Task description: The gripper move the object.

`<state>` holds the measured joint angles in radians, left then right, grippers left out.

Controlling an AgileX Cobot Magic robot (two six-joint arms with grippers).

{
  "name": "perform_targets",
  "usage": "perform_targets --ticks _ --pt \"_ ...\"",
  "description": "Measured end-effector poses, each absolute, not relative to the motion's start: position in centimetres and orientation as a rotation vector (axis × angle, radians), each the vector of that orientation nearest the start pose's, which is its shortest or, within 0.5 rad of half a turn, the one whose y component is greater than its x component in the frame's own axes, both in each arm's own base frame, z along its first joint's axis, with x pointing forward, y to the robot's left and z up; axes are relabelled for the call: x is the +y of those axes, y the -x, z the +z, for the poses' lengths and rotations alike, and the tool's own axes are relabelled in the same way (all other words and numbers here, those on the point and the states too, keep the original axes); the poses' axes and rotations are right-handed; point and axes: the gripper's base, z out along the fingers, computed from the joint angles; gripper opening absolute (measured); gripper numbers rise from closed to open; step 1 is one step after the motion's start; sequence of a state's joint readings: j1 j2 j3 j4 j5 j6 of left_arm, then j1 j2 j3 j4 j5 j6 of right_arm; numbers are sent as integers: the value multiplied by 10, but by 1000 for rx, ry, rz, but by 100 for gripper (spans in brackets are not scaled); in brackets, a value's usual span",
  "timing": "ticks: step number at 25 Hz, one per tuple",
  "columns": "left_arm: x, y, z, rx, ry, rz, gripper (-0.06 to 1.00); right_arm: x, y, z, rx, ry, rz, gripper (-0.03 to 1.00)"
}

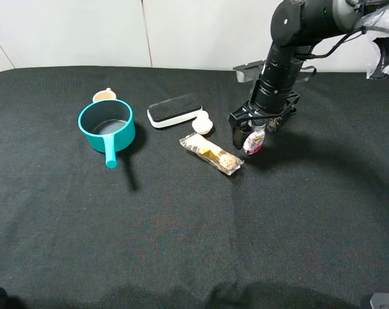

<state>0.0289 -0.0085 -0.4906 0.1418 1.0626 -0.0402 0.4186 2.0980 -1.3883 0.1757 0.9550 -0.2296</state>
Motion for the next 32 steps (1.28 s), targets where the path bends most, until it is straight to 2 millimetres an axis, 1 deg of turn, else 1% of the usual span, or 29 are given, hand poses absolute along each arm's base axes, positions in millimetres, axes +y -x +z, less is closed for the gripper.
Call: perform_targets --ticks 8,13,16,22,25,28,30,32 --pt "11 6 275 2041 77 163 99 167 -352 178 2909 784 230 69" --pt "11 6 275 2041 77 163 99 149 -348 220 2840 718 204 69" --pt "11 6 275 2041 77 163 99 134 -346 241 2810 671 184 69" --pt "11 6 275 2041 77 163 99 86 -335 285 2790 499 127 69" --pt "11 6 275 2041 77 163 99 65 -326 306 2763 424 105 69" --pt "11 6 275 2041 77 163 99 46 -312 329 2730 355 80 69" --pt "11 6 275 2041 77 163 99 36 -303 340 2708 309 66 69" --pt "11 6 275 2041 77 163 99 25 -288 351 2677 267 45 69"
